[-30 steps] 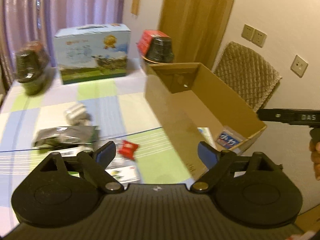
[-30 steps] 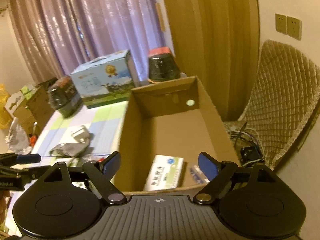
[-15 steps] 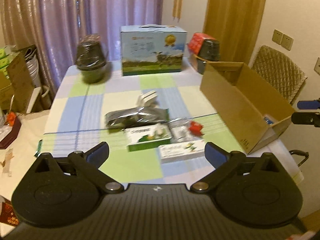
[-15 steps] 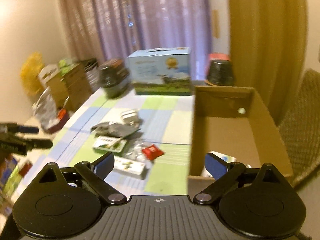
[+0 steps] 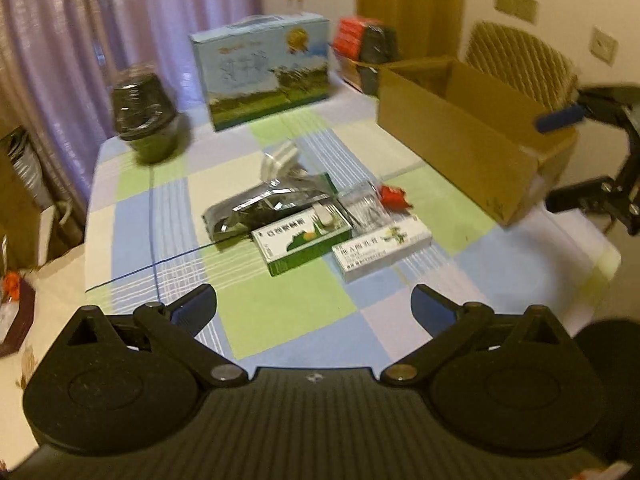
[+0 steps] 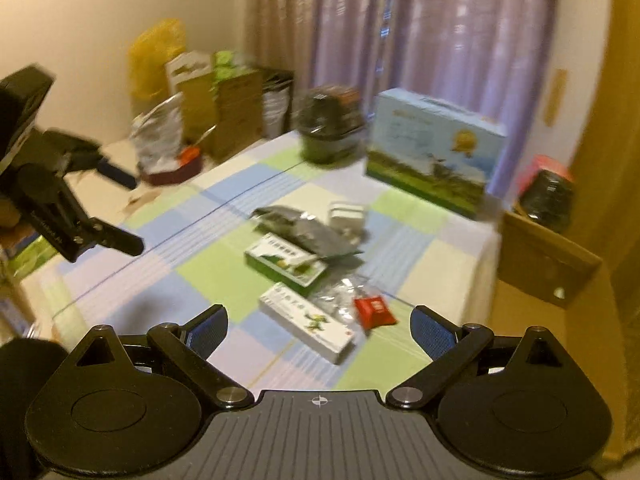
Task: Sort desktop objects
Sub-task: 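Grasp the green box with the left tool while the right grasps the vitamin A box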
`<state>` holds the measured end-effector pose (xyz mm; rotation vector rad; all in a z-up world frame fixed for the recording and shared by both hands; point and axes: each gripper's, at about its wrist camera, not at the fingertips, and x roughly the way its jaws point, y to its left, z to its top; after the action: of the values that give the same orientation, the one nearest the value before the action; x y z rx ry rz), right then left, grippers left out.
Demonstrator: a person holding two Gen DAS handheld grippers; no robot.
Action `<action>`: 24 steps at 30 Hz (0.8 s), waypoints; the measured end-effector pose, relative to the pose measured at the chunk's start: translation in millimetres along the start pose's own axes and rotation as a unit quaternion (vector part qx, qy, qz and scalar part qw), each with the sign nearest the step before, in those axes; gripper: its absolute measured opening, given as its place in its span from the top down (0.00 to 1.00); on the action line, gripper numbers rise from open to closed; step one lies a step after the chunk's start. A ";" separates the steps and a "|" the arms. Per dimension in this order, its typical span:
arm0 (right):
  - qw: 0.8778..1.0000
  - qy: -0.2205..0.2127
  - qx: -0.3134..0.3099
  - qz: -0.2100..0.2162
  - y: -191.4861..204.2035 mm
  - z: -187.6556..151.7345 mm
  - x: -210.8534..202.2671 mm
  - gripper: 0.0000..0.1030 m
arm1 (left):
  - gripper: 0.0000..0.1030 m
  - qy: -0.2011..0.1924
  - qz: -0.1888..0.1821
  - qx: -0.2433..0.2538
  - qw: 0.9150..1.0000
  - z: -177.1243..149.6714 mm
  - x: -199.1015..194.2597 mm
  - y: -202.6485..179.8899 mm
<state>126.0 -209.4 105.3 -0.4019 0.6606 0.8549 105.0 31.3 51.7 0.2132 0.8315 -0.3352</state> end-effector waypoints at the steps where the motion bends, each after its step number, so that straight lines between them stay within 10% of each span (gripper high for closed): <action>1: 1.000 0.004 -0.008 0.006 0.8 1.5 5.0 0.07 | 0.01 0.004 -0.004 0.011 1.000 0.8 4.4 0.4; 24: 0.976 0.140 -0.148 0.082 -16.1 -6.2 162.8 0.34 | 0.02 0.059 -0.084 0.221 0.970 18.3 147.6 12.4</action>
<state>214.4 -131.5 -8.4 -0.7551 0.8369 1.0708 214.4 6.4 -46.6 0.5855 0.8872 -0.6730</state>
